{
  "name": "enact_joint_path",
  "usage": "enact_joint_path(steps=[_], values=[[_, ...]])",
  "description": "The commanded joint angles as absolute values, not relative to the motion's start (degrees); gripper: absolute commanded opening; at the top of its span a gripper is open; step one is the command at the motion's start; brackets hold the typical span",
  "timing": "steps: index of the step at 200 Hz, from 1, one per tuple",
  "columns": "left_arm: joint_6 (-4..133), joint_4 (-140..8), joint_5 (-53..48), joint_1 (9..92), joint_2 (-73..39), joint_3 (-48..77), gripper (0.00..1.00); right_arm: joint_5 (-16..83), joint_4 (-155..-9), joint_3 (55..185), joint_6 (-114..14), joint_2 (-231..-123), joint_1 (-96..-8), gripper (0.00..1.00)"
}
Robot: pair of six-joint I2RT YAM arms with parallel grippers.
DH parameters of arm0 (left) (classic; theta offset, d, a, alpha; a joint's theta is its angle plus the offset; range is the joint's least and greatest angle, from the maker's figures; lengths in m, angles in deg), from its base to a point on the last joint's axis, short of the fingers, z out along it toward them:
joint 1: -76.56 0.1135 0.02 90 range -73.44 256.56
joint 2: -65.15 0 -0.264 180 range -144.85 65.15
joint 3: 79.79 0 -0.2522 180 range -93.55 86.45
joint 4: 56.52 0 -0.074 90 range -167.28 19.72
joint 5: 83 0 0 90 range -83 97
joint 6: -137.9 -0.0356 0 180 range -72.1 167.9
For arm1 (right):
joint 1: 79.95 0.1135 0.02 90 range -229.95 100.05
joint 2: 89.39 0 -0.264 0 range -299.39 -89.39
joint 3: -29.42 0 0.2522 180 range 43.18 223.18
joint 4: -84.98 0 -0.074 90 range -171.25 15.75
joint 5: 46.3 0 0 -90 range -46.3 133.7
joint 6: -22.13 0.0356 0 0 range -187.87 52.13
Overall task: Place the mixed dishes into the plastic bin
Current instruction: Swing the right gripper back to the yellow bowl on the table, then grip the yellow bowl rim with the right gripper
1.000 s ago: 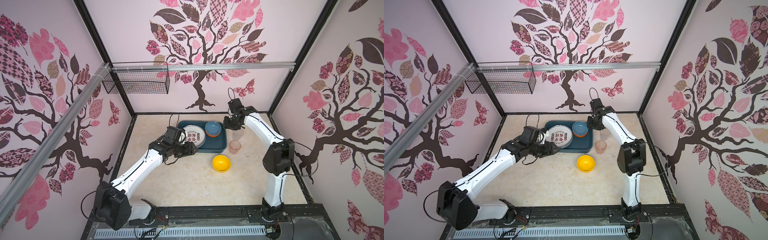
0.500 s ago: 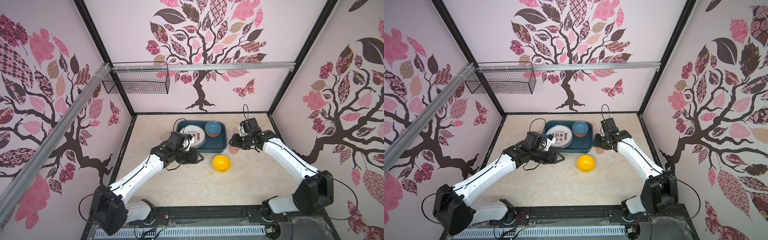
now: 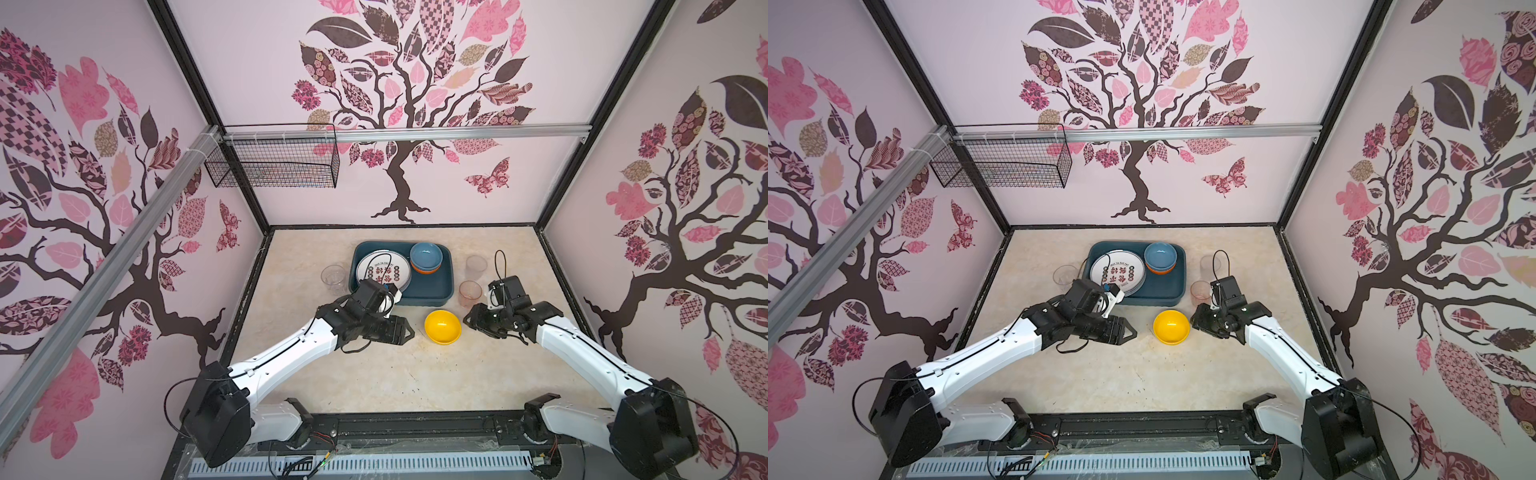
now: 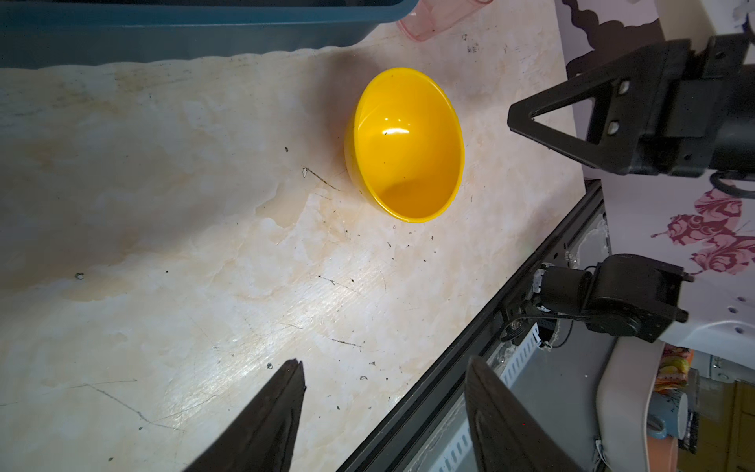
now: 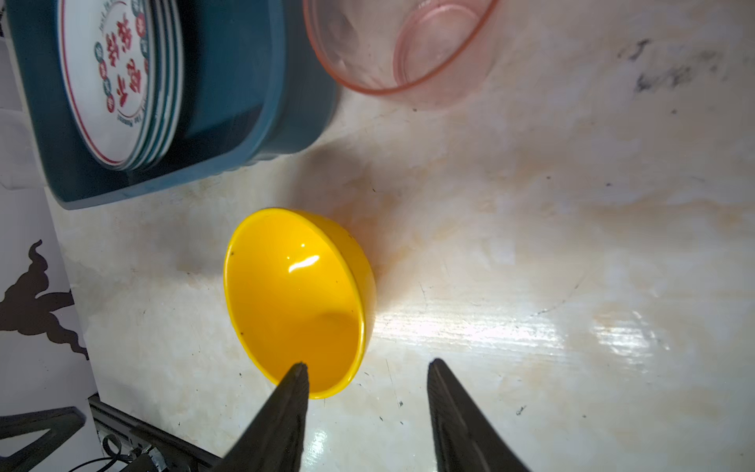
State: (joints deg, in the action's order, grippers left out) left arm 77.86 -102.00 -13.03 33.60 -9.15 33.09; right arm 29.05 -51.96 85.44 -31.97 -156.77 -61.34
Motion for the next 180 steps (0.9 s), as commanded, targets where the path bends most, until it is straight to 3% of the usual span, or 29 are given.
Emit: enact_joint_path(steps=[1, 83, 180], values=[[77.59, -99.48, -7.99, 32.47, -8.63, 35.47, 0.66, 26.56, -56.05, 84.03, -29.34, -156.81, -61.32, 0.51], [79.09, -96.83, -6.45, 32.28, -7.66, 38.73, 0.66, 25.48, -60.82, 83.44, -27.19, -165.11, -59.32, 0.44], [79.89, -96.74, -6.1, 32.33, -7.97, 38.99, 0.66, 29.46, -59.93, 84.64, -28.36, -169.55, -54.91, 0.22]])
